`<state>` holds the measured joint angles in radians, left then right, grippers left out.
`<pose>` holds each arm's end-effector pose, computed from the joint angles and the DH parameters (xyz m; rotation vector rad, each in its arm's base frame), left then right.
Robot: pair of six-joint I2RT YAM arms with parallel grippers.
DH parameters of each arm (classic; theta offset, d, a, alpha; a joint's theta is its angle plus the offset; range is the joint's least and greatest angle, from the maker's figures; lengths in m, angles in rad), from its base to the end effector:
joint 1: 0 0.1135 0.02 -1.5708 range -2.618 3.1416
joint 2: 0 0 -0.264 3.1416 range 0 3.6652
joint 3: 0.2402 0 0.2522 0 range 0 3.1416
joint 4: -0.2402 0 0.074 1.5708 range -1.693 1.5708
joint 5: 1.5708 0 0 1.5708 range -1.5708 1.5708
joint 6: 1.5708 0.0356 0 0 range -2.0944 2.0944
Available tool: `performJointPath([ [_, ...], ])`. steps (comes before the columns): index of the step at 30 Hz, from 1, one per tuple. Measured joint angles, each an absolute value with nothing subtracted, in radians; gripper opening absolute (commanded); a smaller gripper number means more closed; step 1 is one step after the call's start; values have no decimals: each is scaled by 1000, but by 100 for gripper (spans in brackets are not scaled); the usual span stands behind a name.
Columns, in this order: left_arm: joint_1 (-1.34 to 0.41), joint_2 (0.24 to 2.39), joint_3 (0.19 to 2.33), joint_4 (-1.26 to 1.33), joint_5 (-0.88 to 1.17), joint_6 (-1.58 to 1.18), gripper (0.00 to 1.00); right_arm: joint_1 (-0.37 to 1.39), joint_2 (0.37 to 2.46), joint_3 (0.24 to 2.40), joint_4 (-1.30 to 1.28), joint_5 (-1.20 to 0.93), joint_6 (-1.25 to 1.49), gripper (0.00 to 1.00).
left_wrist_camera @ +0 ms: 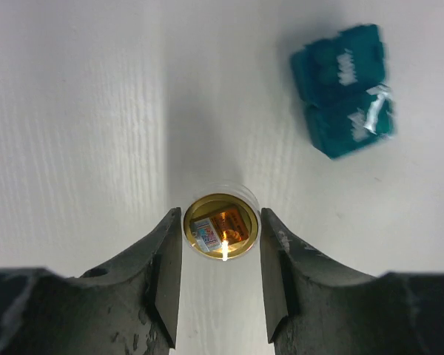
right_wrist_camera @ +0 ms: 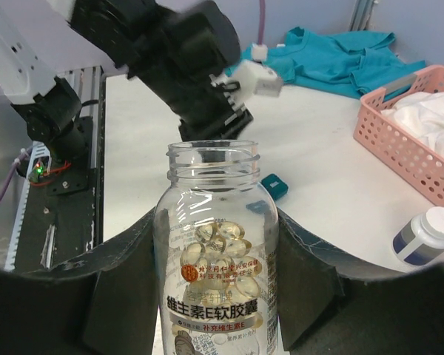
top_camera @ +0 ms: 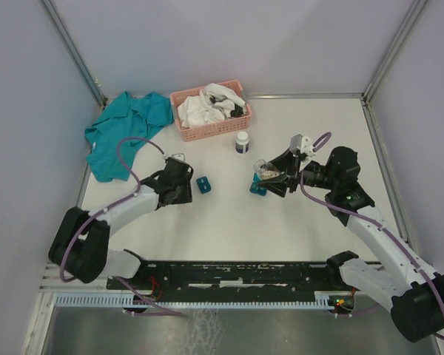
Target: Sort the pills into containers
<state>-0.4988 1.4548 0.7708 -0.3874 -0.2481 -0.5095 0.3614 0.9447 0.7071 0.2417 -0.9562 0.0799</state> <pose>0.2406 -0.1211 0.1722 -0.0961 2.5873 -0.0363 0.1880 0.1022 0.3285 -0.9750 1.3643 1.0791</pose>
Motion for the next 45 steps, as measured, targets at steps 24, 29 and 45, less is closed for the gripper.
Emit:
performJointPath([
  [24,-680,956,507,657,515,-1049,31,359,1027,847,-397,-940,-583,1],
  [29,-778,966,580,589,385,-974,31,359,1026,847,-396,-915,-573,0],
  [45,-845,1114,663,457,281,-912,31,373,1018,849,-396,-911,-550,1],
])
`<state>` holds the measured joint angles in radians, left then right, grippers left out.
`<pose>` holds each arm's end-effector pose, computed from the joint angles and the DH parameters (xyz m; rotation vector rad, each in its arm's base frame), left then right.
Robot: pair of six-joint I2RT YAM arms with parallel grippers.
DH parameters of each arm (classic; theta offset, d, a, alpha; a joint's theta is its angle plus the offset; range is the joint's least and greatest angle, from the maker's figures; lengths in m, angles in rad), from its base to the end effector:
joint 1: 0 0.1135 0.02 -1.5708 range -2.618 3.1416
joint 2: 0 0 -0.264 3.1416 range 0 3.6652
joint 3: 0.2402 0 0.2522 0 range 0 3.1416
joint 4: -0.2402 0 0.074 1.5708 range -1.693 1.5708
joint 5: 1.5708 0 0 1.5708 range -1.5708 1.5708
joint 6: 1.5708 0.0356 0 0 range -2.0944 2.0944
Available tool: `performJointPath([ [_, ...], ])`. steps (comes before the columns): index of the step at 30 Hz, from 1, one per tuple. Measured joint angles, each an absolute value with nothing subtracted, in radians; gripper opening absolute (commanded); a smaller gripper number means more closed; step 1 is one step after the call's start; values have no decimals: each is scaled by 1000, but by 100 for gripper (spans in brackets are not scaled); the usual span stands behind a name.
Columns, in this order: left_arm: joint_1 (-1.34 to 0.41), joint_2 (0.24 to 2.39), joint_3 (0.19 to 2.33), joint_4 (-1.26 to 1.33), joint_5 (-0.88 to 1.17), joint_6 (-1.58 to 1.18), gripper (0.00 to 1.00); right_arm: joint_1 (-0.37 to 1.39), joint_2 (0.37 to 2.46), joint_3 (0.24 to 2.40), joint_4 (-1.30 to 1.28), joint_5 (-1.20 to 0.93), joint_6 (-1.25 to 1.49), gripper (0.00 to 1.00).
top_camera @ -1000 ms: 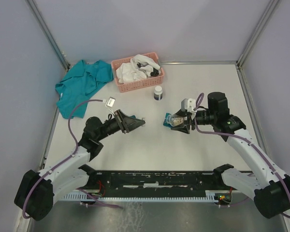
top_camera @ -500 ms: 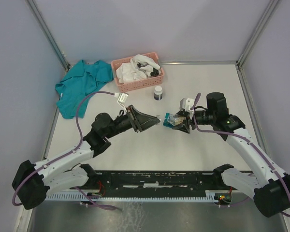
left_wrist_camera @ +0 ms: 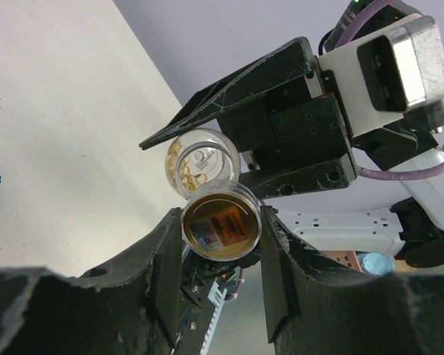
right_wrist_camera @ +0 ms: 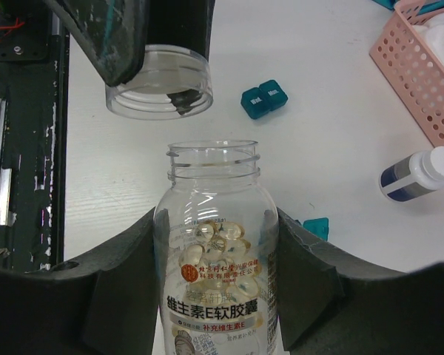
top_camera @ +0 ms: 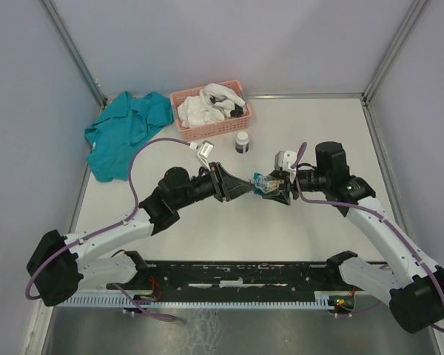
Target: Sort the pills into containers
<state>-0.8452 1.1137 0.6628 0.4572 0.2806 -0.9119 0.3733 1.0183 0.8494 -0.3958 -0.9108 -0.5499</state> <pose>0.1640 -0.1998 0.2983 0.1944 1.7961 -1.5469 0.1890 0.1042 0.3049 -1.3268 1.4981 0.8488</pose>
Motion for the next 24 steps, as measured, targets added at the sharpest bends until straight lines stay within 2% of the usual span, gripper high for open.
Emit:
performJointPath([
  [24,-873,1147,690,391,209,-896,31,425,1018,849,-396,-888,-547,0],
])
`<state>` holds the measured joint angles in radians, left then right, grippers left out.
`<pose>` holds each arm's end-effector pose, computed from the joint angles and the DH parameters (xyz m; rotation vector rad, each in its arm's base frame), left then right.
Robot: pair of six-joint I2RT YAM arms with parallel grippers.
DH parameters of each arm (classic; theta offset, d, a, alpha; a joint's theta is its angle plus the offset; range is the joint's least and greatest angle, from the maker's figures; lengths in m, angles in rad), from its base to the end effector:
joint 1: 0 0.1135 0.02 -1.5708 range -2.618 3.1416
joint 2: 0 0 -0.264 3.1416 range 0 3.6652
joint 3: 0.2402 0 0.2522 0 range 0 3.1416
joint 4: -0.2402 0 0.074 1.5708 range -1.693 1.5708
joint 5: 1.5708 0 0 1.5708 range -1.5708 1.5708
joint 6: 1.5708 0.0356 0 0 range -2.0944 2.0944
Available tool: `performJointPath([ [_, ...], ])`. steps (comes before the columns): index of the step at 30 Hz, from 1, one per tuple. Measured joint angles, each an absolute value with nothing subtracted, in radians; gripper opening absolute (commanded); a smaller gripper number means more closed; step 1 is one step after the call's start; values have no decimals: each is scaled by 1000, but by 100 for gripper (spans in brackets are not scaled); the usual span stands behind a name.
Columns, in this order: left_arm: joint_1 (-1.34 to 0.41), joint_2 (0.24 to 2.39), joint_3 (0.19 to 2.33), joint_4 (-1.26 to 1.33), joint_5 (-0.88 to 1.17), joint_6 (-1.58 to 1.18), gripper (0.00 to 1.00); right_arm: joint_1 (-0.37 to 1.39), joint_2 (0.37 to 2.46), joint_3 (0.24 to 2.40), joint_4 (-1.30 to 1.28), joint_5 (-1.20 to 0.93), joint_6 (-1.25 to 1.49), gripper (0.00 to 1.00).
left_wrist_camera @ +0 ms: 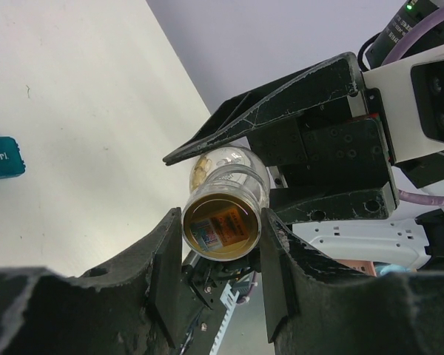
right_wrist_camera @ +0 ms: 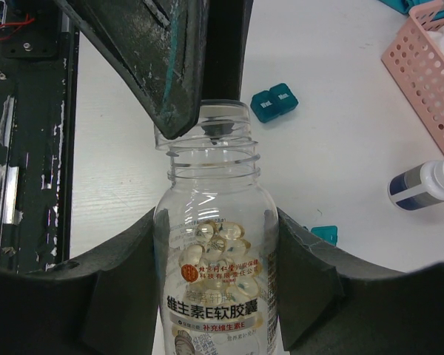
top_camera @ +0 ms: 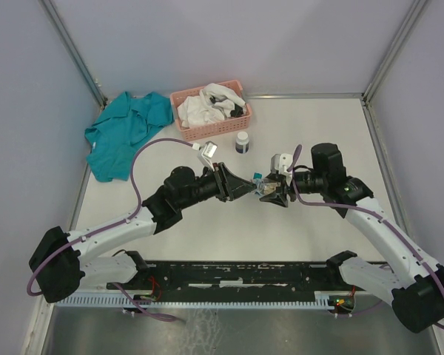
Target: Sort the pills into containers
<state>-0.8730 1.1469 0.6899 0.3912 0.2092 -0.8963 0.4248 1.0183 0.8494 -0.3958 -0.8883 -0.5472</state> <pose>0.1654 -0.2088 0.2927 0.1613 1.8632 -1.4720 0.1840 0.1136 0.3046 -1.3619 1.4853 0.8603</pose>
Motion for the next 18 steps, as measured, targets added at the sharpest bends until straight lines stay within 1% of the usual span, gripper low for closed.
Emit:
performJointPath([
  [18,-888,1166,714,389,187,-887,31,453,1025,851,-393,-857,-551,1],
])
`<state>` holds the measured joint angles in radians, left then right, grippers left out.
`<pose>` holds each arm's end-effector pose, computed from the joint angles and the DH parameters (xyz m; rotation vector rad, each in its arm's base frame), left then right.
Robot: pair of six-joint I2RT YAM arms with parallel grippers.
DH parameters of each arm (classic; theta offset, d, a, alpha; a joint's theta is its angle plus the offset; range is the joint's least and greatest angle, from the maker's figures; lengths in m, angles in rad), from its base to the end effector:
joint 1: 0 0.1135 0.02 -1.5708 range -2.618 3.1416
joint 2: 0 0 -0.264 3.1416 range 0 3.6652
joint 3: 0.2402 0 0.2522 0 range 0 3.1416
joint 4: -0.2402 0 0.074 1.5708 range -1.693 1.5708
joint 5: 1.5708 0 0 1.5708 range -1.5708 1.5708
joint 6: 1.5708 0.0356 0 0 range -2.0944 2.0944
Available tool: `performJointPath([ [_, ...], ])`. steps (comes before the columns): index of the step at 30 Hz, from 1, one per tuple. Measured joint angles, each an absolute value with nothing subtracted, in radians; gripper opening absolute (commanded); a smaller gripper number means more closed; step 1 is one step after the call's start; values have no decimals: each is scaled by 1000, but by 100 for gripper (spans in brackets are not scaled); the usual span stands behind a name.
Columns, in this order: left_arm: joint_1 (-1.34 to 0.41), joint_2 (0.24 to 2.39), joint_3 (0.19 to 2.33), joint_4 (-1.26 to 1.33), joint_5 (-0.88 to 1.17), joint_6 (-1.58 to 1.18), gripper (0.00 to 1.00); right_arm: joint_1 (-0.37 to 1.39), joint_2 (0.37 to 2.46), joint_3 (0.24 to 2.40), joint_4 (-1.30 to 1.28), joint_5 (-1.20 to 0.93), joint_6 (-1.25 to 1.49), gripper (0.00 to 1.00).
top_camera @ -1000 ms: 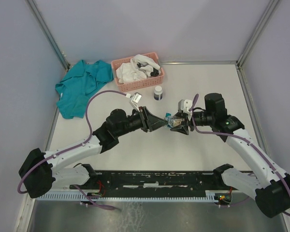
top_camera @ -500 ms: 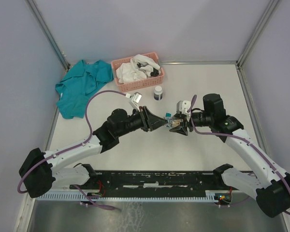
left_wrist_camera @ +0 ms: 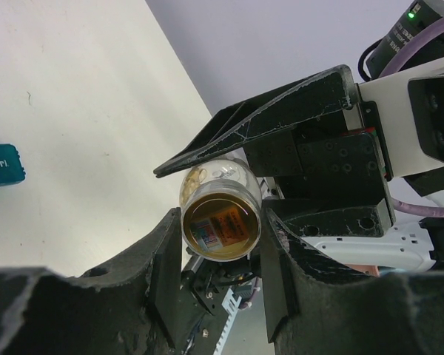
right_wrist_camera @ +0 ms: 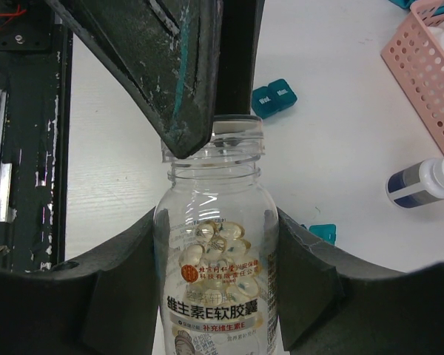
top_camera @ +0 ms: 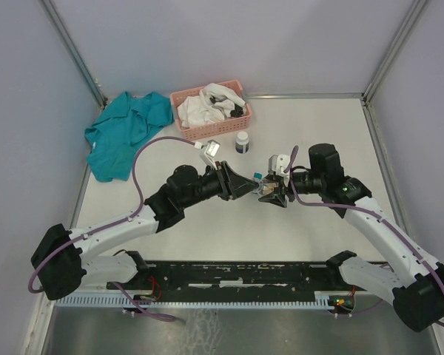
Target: Sort the pills into containers
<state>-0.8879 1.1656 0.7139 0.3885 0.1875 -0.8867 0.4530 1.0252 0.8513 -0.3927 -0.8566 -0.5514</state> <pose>0.1660 -0.2146 0.2963 0.1649 1.8558 -1.4610 0.1831 0.1191 0.3036 -1.3790 1.4868 0.8439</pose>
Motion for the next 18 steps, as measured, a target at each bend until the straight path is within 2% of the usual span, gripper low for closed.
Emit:
performJointPath([
  [18,-888,1200,815,216,212,-831,30,457,1037,862,-424,-824,-554,1],
])
